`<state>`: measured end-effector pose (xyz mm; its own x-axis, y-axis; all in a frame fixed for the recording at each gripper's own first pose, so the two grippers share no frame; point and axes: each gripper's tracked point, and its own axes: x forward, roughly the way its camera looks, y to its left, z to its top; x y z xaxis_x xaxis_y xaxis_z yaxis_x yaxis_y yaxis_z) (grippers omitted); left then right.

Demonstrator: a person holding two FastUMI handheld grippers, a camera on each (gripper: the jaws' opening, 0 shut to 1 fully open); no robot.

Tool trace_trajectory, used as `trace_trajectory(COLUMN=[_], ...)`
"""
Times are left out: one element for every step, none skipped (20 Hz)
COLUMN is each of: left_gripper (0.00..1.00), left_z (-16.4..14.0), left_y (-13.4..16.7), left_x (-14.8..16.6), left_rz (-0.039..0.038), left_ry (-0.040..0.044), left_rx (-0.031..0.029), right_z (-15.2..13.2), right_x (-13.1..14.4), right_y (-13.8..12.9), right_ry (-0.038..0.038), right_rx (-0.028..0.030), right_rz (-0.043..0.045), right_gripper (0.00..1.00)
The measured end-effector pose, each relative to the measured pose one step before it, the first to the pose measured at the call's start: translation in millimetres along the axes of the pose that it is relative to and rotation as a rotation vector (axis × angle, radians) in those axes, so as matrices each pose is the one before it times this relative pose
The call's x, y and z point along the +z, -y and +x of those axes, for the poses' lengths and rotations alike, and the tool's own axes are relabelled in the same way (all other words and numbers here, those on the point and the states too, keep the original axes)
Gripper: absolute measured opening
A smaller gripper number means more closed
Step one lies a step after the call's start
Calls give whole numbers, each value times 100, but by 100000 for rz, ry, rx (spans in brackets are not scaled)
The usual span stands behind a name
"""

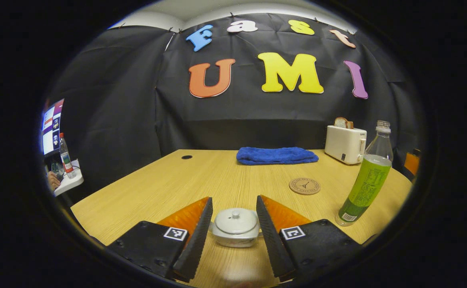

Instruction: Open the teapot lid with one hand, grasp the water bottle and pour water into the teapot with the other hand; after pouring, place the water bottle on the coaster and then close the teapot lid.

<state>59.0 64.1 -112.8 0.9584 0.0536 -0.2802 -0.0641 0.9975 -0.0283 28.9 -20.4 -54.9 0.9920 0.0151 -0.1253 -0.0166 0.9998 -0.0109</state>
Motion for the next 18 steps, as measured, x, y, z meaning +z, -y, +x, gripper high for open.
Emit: trace_trajectory(left_gripper=[66,61,58,52,48,42,37,29,24,17,13,7,6,4,4,3,3,3], left_z=[278,208,236,39,-31,52,-91,-8,86,-48,-14,79,42,-95,-53,-150,-239,-96], left_y=[65,21,203,-89,28,-34,-342,-178,107,119,24,30,-140,82,-53,-64,-56,-107], left_x=[-179,-238,-175,-131,186,94,-155,18,88,90,59,72,-28,127,51,316,268,259], left_rz=[88,-64,-185,57,552,148,88,-145,-103,152,429,114,-68,-391,-826,-121,-159,-90], left_ry=[-874,-1006,-537,-297,532,-40,110,109,147,301,-244,326,26,-164,-141,469,446,493], left_rx=[-270,-406,-256,452,493,444,1428,784,-205,83,857,346,51,-272,-332,0,-345,-312], right_z=[154,79,52,73,29,67,101,37,46,30,0,-41,89,-53,-61,-134,-152,-272], right_x=[-68,-7,-94,-4,-76,-39,0,31,-94,32,-51,104,-25,16,-31,-27,-19,-8], right_y=[116,100,81,38,24,-20,-14,-41,-56,-22,-136,-306,-296,-383,-305,-502,-565,-590], right_ry=[-81,-30,-2,-46,-110,-149,-39,-139,60,81,243,213,179,187,-38,124,338,41], right_rx=[-234,-266,-193,-130,62,67,223,161,164,128,600,1065,1487,1758,1974,2538,2925,2662], right_rz=[-274,-271,-220,-169,-169,-147,-48,-153,-333,-406,-257,-280,-252,-194,321,999,1424,880], right_gripper=[95,95,95,95,95,96,96,96,96,96,96,96,96,95,98,93,95,98])
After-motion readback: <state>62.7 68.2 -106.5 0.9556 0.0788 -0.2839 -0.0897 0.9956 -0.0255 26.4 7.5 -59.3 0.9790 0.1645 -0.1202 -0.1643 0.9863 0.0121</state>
